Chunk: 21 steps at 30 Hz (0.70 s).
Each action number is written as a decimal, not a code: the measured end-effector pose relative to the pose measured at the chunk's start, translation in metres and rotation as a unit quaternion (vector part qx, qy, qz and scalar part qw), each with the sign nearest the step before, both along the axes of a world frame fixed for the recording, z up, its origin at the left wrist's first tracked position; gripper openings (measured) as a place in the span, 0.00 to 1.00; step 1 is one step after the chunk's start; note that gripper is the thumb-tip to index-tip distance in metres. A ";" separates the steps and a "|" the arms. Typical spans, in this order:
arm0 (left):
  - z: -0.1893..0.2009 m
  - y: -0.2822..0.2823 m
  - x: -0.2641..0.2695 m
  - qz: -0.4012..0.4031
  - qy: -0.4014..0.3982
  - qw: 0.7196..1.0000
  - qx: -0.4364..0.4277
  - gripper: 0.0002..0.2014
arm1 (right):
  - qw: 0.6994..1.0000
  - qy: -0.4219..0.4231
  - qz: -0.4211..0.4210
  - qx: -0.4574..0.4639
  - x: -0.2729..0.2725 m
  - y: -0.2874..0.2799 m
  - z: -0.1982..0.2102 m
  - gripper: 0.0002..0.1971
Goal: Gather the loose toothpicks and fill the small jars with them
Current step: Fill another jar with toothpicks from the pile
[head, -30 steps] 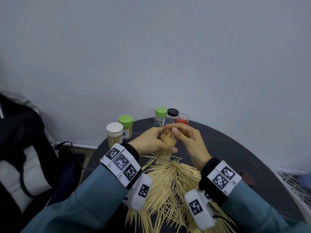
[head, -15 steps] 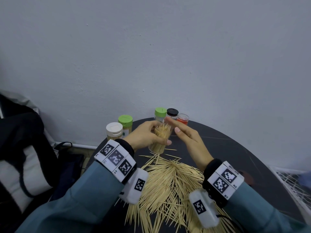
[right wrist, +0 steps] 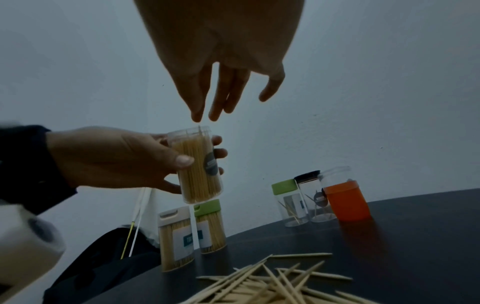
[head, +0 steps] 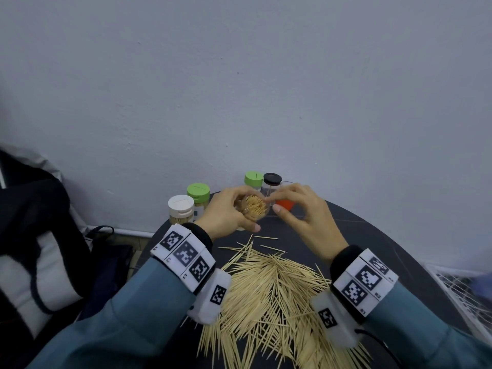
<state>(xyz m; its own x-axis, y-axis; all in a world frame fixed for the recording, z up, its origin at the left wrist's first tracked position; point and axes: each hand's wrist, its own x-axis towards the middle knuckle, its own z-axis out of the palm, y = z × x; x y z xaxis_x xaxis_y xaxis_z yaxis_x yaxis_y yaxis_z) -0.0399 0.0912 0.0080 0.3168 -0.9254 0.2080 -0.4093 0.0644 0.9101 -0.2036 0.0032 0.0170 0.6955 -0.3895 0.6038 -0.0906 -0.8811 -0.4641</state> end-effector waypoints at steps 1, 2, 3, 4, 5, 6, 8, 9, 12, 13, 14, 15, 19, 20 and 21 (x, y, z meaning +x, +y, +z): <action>0.000 0.000 0.000 -0.009 -0.009 1.000 0.001 0.27 | 1.000 0.000 -0.012 0.003 0.001 0.000 0.002 0.05; 0.000 0.000 -0.001 -0.019 -0.014 1.000 0.002 0.28 | 1.000 0.006 -0.020 0.009 0.003 0.000 0.003 0.03; 0.000 0.000 -0.002 -0.029 -0.019 0.999 0.000 0.29 | 0.999 0.016 -0.027 0.014 0.004 0.000 0.003 0.02; -0.001 0.000 -0.003 -0.035 -0.026 0.999 0.000 0.29 | 0.999 0.029 -0.032 0.017 0.005 0.000 0.003 0.02; -0.001 0.000 -0.003 -0.039 -0.037 0.999 0.002 0.29 | 0.998 0.040 -0.039 0.017 0.006 0.001 0.002 0.03; -0.001 0.000 -0.003 -0.042 -0.051 0.998 0.007 0.28 | 0.998 0.046 -0.048 0.013 0.008 0.002 0.002 0.03; -0.001 0.000 -0.004 -0.053 -0.072 0.996 0.015 0.28 | 0.997 0.038 -0.064 0.005 0.010 0.004 0.002 0.05; -0.001 0.001 -0.005 -0.060 -0.076 0.995 0.018 0.28 | 0.998 0.023 -0.065 0.008 0.010 0.005 0.002 0.06; 0.000 0.001 -0.006 -0.065 -0.068 0.995 0.018 0.29 | 0.998 -0.012 -0.044 0.033 0.009 0.005 0.004 0.10; 0.000 0.001 -0.005 -0.063 -0.064 0.996 0.019 0.29 | 0.998 -0.009 -0.043 0.038 0.008 0.005 0.005 0.09; 0.000 0.001 -0.005 -0.062 -0.060 0.996 0.019 0.29 | 0.998 -0.001 -0.045 0.040 0.007 0.004 0.005 0.08; 0.000 0.001 -0.005 -0.063 -0.058 0.996 0.019 0.29 | 0.998 0.006 -0.050 0.039 0.006 0.003 0.004 0.07; 0.000 0.002 -0.005 -0.070 -0.052 0.996 0.020 0.28 | 0.998 0.041 -0.023 0.039 0.001 0.001 0.006 0.02; 0.000 0.002 -0.005 -0.069 -0.047 0.996 0.022 0.28 | 0.998 0.036 -0.012 0.047 0.000 0.002 0.007 0.02; 0.000 0.003 -0.004 -0.069 -0.041 0.997 0.024 0.28 | 0.998 0.019 -0.009 0.063 -0.001 0.001 0.006 0.01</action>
